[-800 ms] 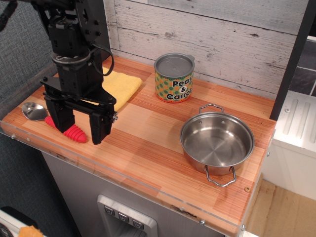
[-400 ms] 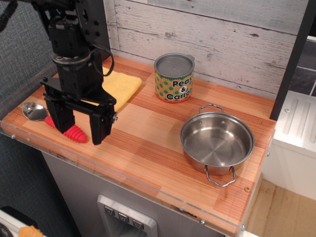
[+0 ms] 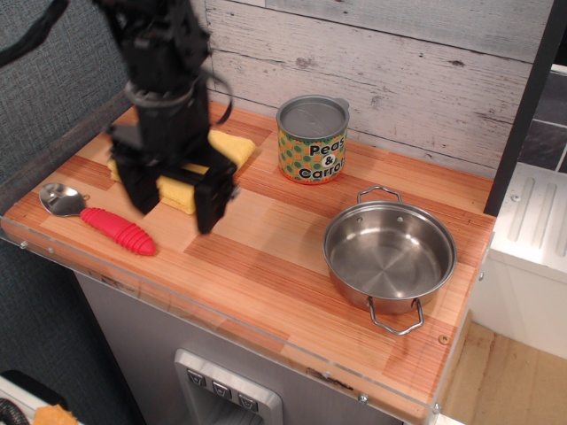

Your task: Place the can between the spoon and pot

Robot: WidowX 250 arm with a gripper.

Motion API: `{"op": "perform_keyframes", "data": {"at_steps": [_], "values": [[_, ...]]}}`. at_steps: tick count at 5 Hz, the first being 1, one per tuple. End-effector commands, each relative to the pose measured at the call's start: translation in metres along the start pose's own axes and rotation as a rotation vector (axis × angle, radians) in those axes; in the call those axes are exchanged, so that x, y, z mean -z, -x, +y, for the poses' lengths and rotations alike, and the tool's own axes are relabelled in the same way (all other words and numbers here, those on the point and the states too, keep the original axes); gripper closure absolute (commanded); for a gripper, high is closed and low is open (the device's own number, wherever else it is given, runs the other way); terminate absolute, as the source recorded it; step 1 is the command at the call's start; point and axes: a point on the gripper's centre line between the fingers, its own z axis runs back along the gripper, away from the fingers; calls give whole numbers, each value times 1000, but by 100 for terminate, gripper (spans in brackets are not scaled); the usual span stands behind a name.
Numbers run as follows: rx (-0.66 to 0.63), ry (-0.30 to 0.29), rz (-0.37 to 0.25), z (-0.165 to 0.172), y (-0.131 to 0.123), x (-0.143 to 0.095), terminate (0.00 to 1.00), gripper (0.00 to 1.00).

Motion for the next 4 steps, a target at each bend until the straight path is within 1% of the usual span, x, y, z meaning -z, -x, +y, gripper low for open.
{"op": "perform_keyframes", "data": {"at_steps": [1, 2, 3, 4], "values": [[42, -103, -385, -11, -57, -26, 0, 0], [34, -46, -488, -14, -81, -32, 0, 0], [-2, -23, -576, -18, -105, -36, 0, 0], [-8, -3, -608, -20, -134, -39, 0, 0]]}}
